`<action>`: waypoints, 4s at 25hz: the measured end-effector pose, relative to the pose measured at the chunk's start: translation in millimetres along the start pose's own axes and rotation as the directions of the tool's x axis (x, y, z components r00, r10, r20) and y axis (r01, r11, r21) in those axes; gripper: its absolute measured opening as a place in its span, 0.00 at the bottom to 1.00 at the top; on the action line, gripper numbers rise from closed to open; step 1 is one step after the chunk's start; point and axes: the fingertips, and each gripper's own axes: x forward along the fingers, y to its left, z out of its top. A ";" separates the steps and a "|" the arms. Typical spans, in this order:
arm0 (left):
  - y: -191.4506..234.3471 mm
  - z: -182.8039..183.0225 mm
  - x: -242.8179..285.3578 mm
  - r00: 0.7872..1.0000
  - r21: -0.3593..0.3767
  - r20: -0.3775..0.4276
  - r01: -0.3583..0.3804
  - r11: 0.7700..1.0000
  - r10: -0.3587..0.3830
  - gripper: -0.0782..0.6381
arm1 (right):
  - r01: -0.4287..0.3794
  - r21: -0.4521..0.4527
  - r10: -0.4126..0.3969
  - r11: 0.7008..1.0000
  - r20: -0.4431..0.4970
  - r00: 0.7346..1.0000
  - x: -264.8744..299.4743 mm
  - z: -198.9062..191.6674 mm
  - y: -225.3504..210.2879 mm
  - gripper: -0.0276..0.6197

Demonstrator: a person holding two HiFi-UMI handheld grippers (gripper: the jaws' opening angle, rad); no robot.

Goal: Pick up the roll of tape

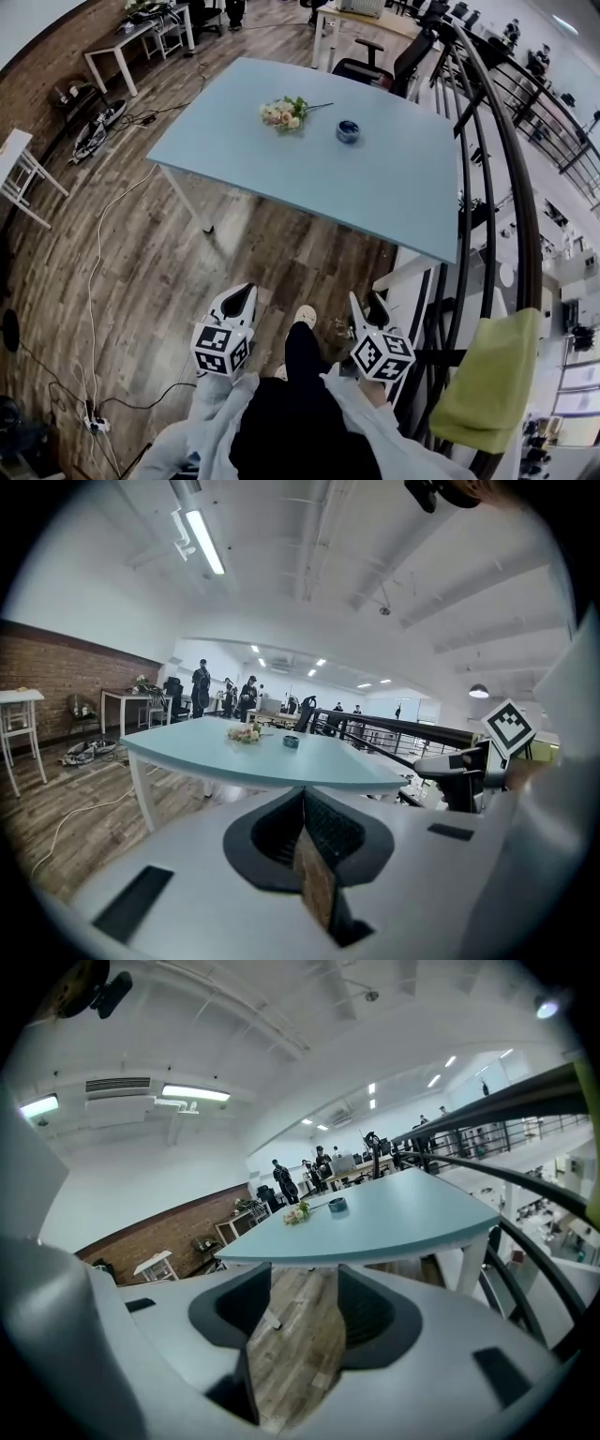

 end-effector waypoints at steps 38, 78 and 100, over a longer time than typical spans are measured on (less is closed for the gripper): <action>38.0 61.3 199.8 1.000 0.002 -0.007 0.009 1.000 -0.009 0.13 | -0.023 -0.015 0.021 1.000 -0.090 0.996 179.2 85.1 -68.2 0.48; 101.0 128.8 391.6 0.995 -0.014 -0.055 0.088 0.996 -0.089 0.13 | 0.000 -0.025 -0.003 1.000 -0.096 0.995 347.1 197.5 -97.7 0.51; 138.7 136.3 512.1 0.975 -0.079 -0.158 0.146 0.986 -0.157 0.13 | 0.055 -0.048 -0.064 0.997 -0.223 0.973 501.8 229.0 -139.8 0.53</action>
